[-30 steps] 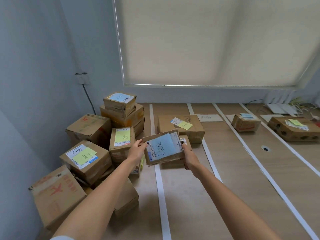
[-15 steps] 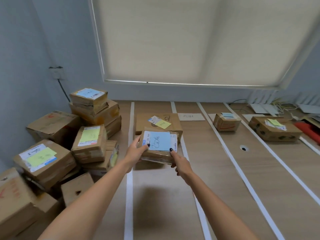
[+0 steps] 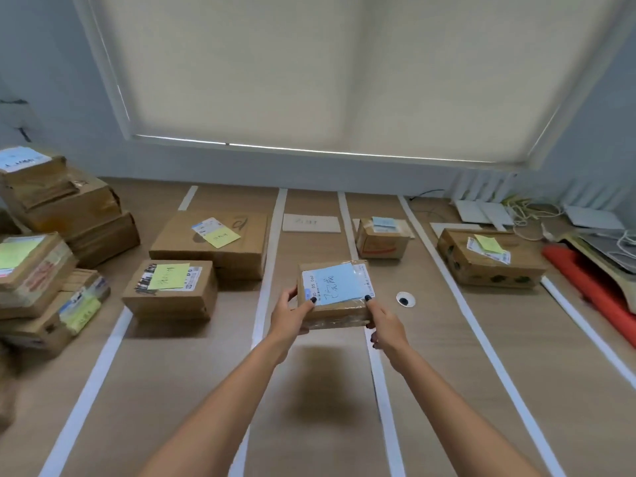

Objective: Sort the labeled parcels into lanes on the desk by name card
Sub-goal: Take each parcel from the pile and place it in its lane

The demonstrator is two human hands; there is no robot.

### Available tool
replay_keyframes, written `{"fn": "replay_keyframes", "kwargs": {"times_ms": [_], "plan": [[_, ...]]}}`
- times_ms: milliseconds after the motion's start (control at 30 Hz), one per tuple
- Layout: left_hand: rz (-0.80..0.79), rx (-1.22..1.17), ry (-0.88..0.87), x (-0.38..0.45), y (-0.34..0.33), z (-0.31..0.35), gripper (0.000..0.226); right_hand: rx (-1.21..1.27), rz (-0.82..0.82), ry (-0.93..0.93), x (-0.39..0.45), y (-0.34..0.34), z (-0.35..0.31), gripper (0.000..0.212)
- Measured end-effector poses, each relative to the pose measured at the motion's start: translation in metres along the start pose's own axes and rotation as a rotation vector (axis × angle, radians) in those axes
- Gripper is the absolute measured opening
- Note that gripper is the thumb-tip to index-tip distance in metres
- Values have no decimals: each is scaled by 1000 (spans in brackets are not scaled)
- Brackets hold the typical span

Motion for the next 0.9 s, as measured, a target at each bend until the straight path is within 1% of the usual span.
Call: {"fn": "replay_keyframes", "kwargs": {"times_ms": [67, 167, 267, 333, 500, 600, 767, 900], "plan": [[-35, 11, 22, 4, -41, -1, 40, 41, 29, -33, 17, 35, 14, 28], [-77, 43, 76, 15, -90, -3, 34, 68, 61, -82, 40, 75, 36, 32], [-128, 91, 94, 32, -128, -1, 36, 94, 86, -140, 64, 103, 52, 35], [-131, 110, 95, 48, -147, 1, 39, 101, 90, -166, 83, 115, 57, 34], [-68, 140, 158, 101, -187, -2, 41, 102, 68, -179, 139, 135, 54, 29], [-47, 119, 196, 130, -212, -9, 44, 104, 70, -190, 178, 145, 52, 26], [23, 101, 209, 186, -232, -14, 42, 91, 30, -230, 244, 144, 60, 36], [73, 101, 209, 220, -235, -22, 43, 58, -13, -242, 287, 134, 69, 38]]}}
Point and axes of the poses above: each hand's wrist, its own x-axis towards the middle knuckle, its own y-axis out of the back of the hand, z = x × y, the point moved 7 cm from there along x, towards the middle knuckle, and after that the axes turned 8 degrees about x, right-handed, at the moved point
